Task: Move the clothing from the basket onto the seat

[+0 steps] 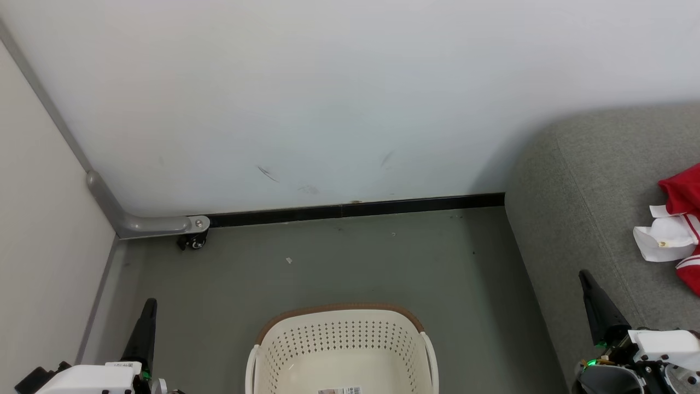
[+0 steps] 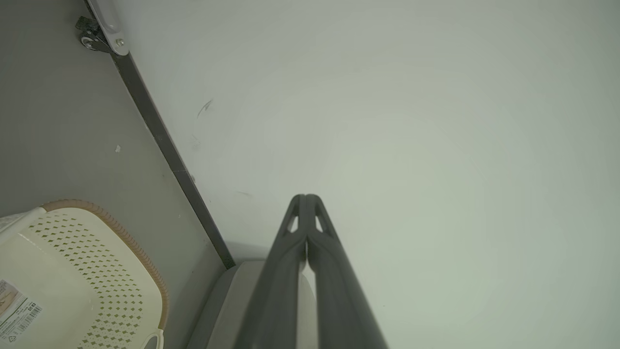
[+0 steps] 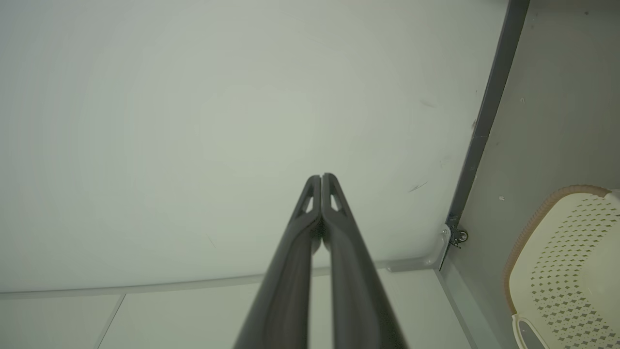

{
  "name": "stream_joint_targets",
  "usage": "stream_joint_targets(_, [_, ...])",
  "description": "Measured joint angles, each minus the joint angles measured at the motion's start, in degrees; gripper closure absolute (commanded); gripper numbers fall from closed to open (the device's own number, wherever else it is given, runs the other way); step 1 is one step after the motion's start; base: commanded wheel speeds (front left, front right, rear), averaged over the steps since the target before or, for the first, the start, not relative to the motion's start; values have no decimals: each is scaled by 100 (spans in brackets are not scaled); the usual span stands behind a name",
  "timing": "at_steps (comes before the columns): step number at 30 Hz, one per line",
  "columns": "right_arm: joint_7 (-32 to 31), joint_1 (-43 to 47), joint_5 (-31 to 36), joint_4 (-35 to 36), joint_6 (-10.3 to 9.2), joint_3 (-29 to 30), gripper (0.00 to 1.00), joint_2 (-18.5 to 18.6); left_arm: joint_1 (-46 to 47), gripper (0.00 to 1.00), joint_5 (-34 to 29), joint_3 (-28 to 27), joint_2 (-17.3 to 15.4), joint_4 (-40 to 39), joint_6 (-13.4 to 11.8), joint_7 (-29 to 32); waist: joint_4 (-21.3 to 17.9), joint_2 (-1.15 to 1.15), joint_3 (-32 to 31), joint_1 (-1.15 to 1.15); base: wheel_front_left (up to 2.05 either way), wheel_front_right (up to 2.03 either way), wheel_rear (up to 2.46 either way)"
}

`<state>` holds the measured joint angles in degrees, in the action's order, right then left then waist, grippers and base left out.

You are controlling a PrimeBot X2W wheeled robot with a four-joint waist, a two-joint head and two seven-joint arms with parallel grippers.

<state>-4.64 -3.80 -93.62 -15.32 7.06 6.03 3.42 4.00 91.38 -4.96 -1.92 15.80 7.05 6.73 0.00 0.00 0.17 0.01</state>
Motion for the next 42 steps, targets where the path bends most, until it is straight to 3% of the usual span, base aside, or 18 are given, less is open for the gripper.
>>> stream_joint_targets(42, [-9, 0, 0, -1, 0, 13, 100, -4, 0, 100, 1, 2, 0, -2, 0, 0, 0, 0, 0, 0, 0, 0, 0])
